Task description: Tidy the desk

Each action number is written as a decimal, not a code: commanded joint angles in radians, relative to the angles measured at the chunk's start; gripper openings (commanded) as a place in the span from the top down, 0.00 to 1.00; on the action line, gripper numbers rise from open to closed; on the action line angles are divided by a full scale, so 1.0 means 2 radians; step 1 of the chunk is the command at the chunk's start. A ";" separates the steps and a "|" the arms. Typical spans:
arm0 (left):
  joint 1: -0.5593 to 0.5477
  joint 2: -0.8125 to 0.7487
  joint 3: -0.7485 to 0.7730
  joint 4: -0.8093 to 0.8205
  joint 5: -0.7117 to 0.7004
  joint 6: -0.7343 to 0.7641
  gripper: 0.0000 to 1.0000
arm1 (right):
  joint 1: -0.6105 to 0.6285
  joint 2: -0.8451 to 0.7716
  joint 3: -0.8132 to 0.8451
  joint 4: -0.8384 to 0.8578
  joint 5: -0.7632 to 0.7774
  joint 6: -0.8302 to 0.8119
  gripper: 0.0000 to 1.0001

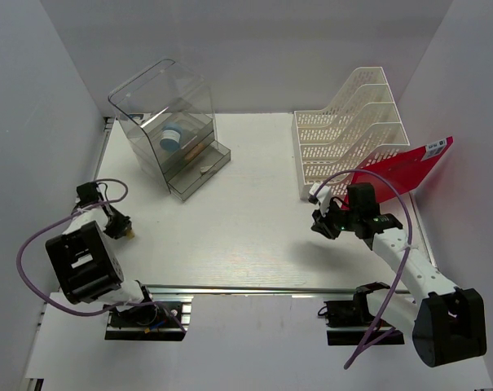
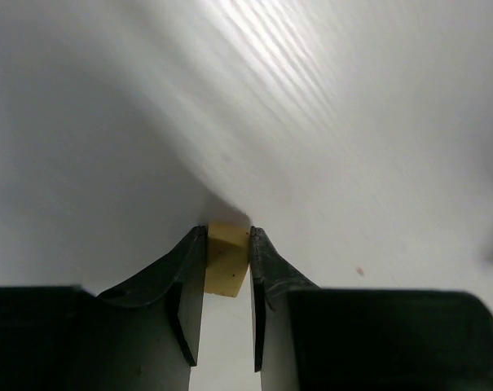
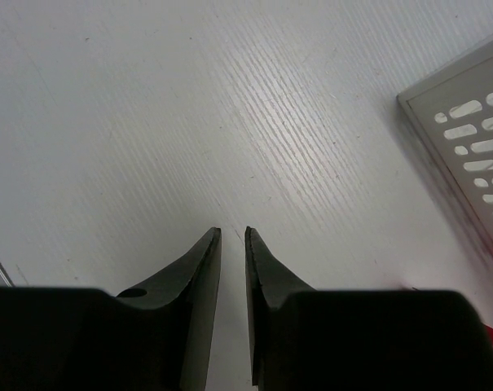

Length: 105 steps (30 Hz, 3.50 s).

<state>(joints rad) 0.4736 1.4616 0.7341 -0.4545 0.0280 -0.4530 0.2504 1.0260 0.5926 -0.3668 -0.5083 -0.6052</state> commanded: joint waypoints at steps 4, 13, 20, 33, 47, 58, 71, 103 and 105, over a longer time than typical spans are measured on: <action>-0.026 -0.086 -0.019 0.036 0.167 0.009 1.00 | -0.002 -0.011 0.002 0.004 -0.017 -0.003 0.76; -0.091 -0.210 -0.034 0.104 0.312 0.003 1.00 | -0.002 -0.014 0.001 0.004 -0.018 -0.005 0.76; -0.162 -0.257 0.005 0.141 0.398 0.019 1.00 | -0.002 -0.012 0.003 0.002 -0.021 -0.007 0.76; -0.294 -0.227 0.107 0.146 0.311 0.090 1.00 | 0.000 -0.004 0.002 0.003 -0.017 -0.006 0.76; -0.499 0.036 0.309 0.018 -0.161 0.314 1.00 | -0.002 0.002 0.002 0.002 -0.010 -0.010 0.76; -0.495 0.090 0.235 0.194 -0.238 0.493 1.00 | -0.001 -0.004 0.003 -0.001 -0.012 -0.012 0.77; -0.501 0.153 0.216 0.223 -0.284 0.509 0.86 | -0.005 -0.008 0.002 -0.001 -0.010 -0.013 0.77; -0.505 0.044 0.158 0.168 -0.041 0.401 1.00 | -0.013 0.013 0.001 -0.005 -0.009 -0.016 0.79; -0.505 0.051 0.154 0.170 -0.032 0.399 1.00 | -0.013 0.015 0.001 -0.003 -0.007 -0.017 0.79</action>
<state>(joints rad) -0.5331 1.5543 1.0710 -0.0975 -0.1513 0.3744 0.2291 1.0473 0.5926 -0.3706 -0.5194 -0.6319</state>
